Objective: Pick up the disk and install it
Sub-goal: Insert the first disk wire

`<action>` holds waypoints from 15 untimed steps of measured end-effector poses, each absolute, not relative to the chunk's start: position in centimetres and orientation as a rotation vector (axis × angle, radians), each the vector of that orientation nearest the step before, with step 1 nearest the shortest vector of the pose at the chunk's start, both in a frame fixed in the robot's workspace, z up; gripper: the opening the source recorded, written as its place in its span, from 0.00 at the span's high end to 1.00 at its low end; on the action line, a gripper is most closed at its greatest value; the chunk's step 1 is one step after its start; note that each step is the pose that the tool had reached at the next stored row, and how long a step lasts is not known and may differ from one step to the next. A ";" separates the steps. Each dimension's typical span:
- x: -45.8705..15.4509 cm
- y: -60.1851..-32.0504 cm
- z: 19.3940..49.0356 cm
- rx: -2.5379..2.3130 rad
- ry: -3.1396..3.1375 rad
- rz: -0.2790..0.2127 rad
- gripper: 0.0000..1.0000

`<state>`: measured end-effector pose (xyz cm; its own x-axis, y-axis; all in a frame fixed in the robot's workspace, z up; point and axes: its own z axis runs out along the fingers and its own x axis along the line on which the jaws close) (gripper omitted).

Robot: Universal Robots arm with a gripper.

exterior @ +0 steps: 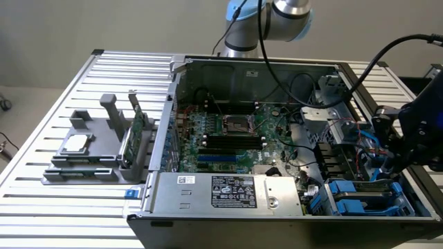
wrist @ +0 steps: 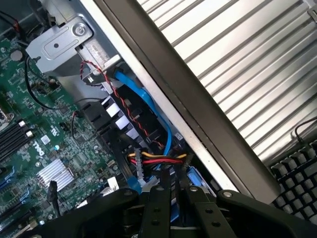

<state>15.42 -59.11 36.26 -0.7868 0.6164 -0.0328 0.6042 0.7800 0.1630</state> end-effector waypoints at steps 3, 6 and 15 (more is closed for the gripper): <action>15.4 -59.3 36.2 0.997 2.893 0.254 0.81; 15.5 -59.5 36.2 1.002 2.899 0.281 0.81; 15.6 -60.5 36.2 1.019 2.894 0.292 0.81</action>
